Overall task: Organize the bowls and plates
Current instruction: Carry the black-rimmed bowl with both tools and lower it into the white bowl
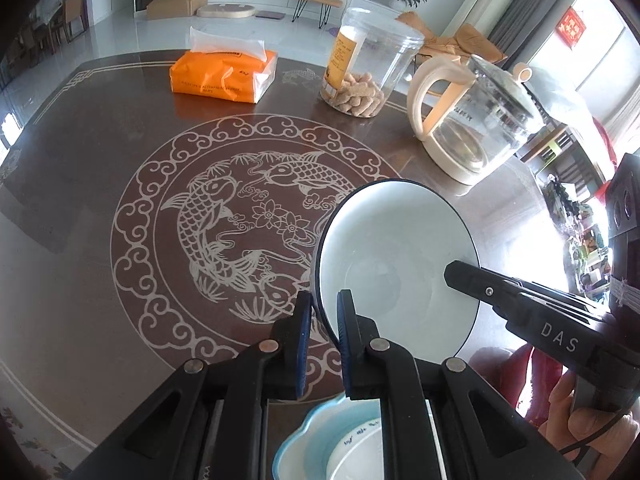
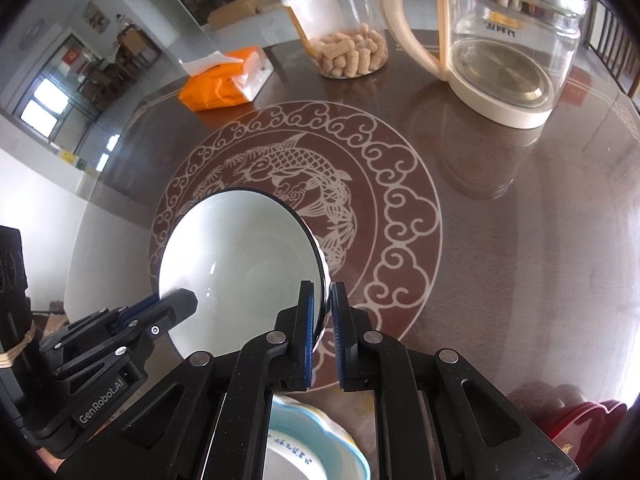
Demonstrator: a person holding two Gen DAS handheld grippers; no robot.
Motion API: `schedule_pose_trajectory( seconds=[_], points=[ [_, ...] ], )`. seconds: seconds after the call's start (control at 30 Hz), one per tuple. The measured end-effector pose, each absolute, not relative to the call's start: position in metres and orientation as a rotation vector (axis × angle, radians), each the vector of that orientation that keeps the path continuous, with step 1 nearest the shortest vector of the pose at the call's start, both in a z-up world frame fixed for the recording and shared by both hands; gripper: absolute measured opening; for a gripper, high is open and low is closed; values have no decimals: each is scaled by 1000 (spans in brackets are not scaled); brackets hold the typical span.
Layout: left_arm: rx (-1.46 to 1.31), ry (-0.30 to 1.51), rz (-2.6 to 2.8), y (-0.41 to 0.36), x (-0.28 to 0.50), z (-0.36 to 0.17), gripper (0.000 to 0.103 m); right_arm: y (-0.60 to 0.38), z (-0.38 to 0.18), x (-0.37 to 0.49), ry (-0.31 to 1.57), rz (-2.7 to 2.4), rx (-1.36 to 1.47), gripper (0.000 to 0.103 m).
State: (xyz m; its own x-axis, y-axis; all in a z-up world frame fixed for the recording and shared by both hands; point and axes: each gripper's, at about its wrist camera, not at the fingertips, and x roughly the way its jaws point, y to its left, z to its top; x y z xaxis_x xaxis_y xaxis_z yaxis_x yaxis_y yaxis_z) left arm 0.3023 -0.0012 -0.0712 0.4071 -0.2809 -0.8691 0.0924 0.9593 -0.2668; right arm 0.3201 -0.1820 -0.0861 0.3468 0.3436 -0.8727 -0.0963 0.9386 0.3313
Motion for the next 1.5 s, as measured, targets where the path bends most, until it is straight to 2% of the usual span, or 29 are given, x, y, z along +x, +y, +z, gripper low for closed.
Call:
schedule_pose_trajectory(
  seconds=[0.23,0.4,0.67,1.1,1.5],
  points=[
    [-195,1052,-277,6,247,-20,12,-182,-30,276,1099,330,219,11],
    [-184,1019,-299,7,199,-4,13,-184,-13,232,1095,358,237,11],
    [-191,1071,-315,3,163,-34,13,-187,-33,187,1155,342,250,11],
    [-171,1156,-301,-8,158,-87,13,-192,-90,179,1248,305,248,11],
    [-112,1151,-290,-13,158,-97,13,-184,-101,180,1249,297,182,11]
  ],
)
